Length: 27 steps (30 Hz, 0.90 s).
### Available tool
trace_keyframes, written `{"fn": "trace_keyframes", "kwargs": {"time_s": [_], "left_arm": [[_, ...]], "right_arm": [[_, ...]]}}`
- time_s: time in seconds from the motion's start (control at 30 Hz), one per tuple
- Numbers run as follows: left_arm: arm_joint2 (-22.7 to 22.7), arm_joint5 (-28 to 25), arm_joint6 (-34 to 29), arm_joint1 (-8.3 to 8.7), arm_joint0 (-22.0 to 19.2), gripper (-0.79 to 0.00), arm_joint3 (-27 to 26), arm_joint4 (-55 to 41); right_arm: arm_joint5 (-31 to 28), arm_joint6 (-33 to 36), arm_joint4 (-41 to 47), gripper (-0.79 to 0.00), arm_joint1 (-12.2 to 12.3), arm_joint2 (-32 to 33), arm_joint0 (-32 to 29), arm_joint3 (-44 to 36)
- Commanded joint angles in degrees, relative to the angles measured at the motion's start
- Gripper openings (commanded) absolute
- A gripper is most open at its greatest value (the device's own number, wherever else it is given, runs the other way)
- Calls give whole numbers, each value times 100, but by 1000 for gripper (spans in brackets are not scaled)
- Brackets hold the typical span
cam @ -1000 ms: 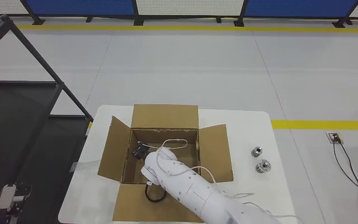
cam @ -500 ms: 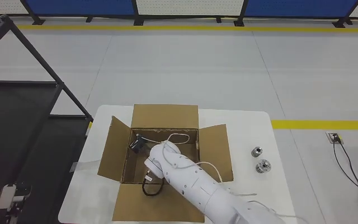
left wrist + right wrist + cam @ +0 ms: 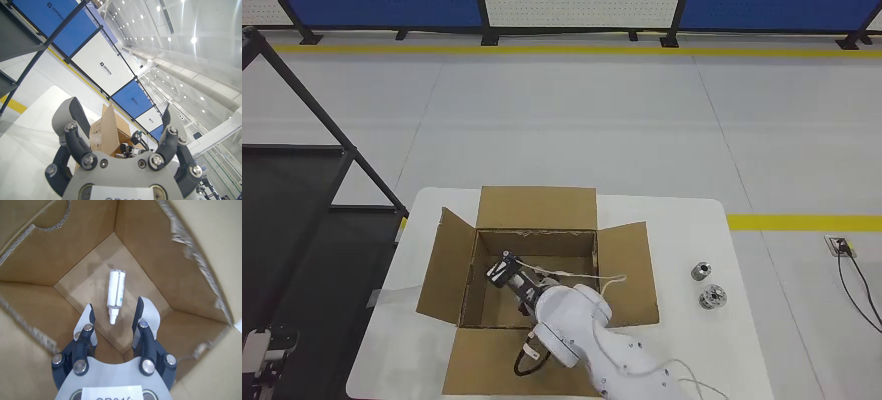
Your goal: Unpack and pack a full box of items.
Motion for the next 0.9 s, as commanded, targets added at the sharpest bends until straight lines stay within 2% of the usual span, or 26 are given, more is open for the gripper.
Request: {"fn": "trace_keyframes", "kwargs": {"time_s": [0.0,0.07,0.13,0.27,0.43,0.63,0.87], "left_arm": [[0,0,0,0,0,0,0,0],[0,0,0,0,0,0,0,0],[0,0,0,0,0,0,0,0],[0,0,0,0,0,0,0,0],[0,0,0,0,0,0,0,0],[0,0,0,0,0,0,0,0],[0,0,0,0,0,0,0,0]], "right_arm": [[-188,-173,-410,-142,161,406,-648,-984],[-341,-368,-624,-37,278,776,-1122,-1640],[-469,-606,-747,0,376,1179,-1561,-2278],[-629,-1082,-783,0,524,2066,-2353,-3356],[-633,-1497,-542,0,627,3130,-3004,-4000],[-341,-1655,-145,0,684,4218,-3125,-3752],[-366,-1307,30,0,775,4981,-2525,-2496]]}}
